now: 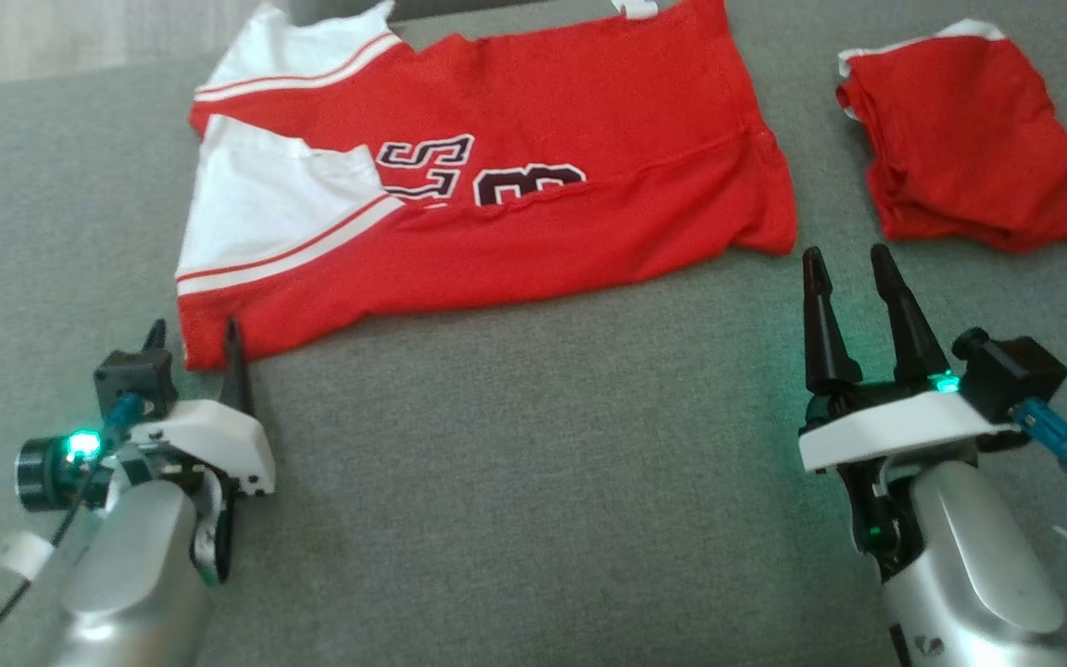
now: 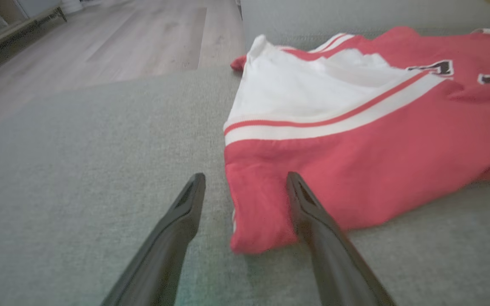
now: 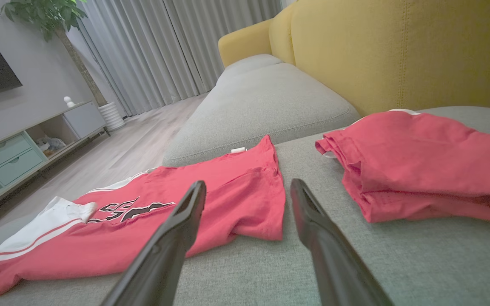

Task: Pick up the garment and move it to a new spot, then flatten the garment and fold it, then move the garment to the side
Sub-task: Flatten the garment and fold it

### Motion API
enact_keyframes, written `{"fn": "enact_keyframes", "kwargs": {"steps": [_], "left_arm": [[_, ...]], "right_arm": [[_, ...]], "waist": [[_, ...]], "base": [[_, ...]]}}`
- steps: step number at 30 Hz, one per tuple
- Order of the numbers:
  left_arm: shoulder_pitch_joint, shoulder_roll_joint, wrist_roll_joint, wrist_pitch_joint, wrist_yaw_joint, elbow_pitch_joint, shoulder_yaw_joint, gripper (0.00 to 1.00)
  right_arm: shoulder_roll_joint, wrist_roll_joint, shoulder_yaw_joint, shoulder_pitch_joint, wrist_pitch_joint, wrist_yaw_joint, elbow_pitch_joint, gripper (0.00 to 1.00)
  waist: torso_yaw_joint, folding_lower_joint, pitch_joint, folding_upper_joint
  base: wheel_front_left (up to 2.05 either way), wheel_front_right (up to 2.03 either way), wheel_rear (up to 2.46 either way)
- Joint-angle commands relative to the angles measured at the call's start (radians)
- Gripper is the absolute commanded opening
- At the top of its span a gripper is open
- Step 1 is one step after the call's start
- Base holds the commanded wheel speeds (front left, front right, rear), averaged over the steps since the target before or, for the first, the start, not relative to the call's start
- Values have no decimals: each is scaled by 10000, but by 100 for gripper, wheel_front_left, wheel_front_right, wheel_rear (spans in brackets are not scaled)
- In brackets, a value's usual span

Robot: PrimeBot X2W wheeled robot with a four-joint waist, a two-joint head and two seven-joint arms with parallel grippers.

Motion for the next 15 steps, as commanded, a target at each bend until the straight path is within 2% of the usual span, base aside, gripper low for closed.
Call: {"fn": "enact_keyframes", "kwargs": {"steps": [1,9,10,11,12,15], "left_arm": [[-512,432,-22,47,-47,9,336,100],[-968,467,-94,1287,-393,1350,16,100],[-987,470,-99,1391,-407,1453,-14,69],[-999,466,-106,1443,-421,1528,-37,29],[-1011,458,-115,1423,-436,1564,-51,0],[-1092,438,-112,932,-384,1443,-23,0]], "right_arm": [[69,102,298,-395,-64,-9,-394,100],[69,261,407,-500,-64,-9,-499,100],[70,266,408,-514,-64,-9,-503,100],[70,273,402,-524,-64,-9,-506,100],[70,277,390,-526,-64,-9,-495,100],[70,224,350,-529,-64,-9,-434,100]], "waist": [[-130,-1,161,0],[-271,-1,285,0],[-276,-1,264,0],[-276,-1,228,0],[-270,-1,188,0],[-211,-1,62,0]], "base": [[0,0,0],[0,0,0],[0,0,0],[0,0,0],[0,0,0],[0,0,0]]}}
